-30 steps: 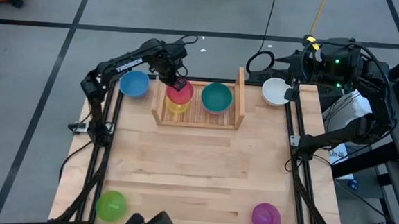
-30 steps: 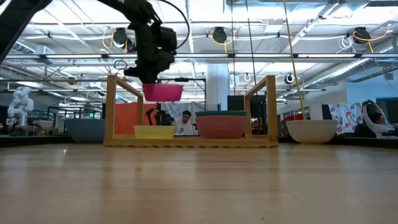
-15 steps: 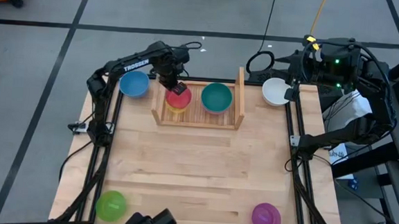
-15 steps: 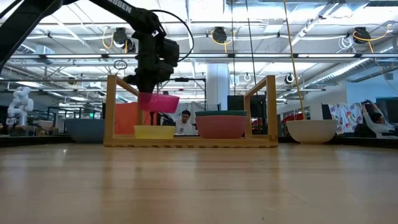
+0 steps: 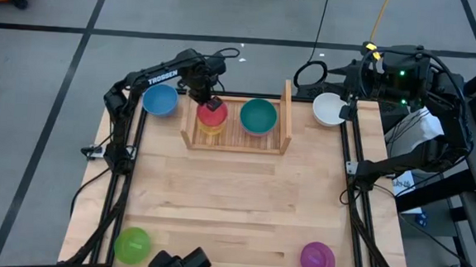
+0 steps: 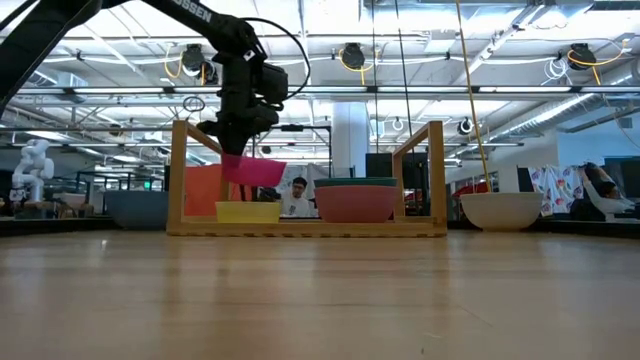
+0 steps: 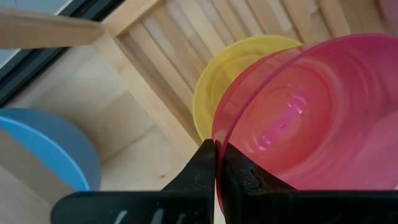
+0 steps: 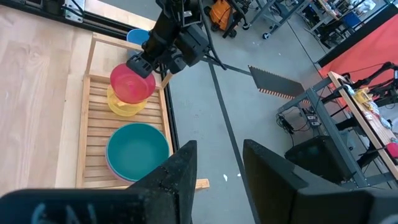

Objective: Place and stack bowls onto a shelf
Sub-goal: Stack the red bowl onto the yellow bowl

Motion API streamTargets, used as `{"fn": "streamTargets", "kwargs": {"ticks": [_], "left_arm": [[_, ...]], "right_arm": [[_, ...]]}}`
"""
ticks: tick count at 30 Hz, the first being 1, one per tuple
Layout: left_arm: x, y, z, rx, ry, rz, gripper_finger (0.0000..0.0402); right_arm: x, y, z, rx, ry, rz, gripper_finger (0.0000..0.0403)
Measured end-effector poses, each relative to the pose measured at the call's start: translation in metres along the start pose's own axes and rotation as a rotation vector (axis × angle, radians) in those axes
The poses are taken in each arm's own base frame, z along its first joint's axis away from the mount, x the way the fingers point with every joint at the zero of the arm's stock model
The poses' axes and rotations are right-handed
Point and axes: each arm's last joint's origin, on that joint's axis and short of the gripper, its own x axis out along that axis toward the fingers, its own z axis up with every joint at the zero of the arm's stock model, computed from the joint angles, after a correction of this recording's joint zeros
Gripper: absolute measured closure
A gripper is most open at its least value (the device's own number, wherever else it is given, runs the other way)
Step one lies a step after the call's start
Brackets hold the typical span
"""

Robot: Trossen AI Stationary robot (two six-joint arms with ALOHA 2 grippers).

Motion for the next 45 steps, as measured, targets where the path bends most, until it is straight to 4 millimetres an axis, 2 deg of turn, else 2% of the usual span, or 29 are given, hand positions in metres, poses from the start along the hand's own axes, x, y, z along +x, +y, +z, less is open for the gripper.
{"fn": "streamTargets", "kwargs": {"ticks": [6, 14, 34, 45], "left_arm": [[0.017, -0.001, 0.006, -0.001, 0.055, 0.008, 0.0398], [0.03, -0.008, 0.01, 0.042, 0.057, 0.033, 0.0399], [0.029, -0.006, 0.009, 0.053, 0.069, 0.026, 0.0386], [0.028, -0.007, 0.009, 0.117, 0.07, 0.025, 0.0377]], "right_arm": [[0.0, 0.0, 0.0, 0.0, 0.0, 0.0, 0.0277], [0.0, 0.0, 0.0, 0.0, 0.001, -0.001, 0.0277], [0.0, -0.001, 0.003, 0.003, -0.026, -0.015, 0.0277], [0.0, -0.001, 0.003, 0.005, -0.025, -0.015, 0.0277]]}}
